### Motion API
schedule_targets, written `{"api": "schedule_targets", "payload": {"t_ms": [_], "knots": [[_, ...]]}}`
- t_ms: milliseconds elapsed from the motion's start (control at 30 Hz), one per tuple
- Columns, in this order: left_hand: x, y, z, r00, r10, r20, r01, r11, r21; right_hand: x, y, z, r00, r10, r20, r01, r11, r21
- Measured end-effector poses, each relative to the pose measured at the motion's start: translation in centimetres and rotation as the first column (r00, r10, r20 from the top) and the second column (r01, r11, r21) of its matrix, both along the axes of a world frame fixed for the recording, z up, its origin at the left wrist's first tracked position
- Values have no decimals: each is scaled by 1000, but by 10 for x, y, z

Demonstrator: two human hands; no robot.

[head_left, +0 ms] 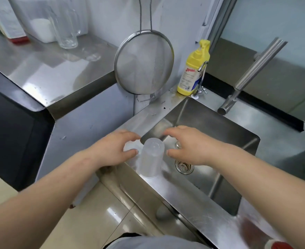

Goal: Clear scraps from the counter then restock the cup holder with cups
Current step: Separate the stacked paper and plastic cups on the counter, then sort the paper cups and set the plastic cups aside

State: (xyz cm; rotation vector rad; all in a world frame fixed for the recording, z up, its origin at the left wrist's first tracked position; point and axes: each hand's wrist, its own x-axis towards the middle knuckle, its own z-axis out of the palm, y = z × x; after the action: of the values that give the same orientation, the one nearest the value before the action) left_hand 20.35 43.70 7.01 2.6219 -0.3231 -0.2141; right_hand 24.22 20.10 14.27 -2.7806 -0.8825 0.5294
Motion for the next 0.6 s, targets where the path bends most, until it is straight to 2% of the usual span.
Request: {"api": "schedule_targets", "payload": {"t_ms": [167,333,467,600], "knots": [[19,-26,81,975,-223,-14,221,951,214,-8,-34,32,994,104,-13,-104,974,-202],[30,-106,130,870,-481,-108,479,774,415,-33,-96,53,998,62,3,-58,951,-304],[27,-187,134,735,-648,-200,658,611,441,-65,-157,67,999,-22,-24,13,939,-343],[10,-264,113,638,-719,-276,759,528,380,-105,-223,75,984,-173,-32,152,928,-339]]}}
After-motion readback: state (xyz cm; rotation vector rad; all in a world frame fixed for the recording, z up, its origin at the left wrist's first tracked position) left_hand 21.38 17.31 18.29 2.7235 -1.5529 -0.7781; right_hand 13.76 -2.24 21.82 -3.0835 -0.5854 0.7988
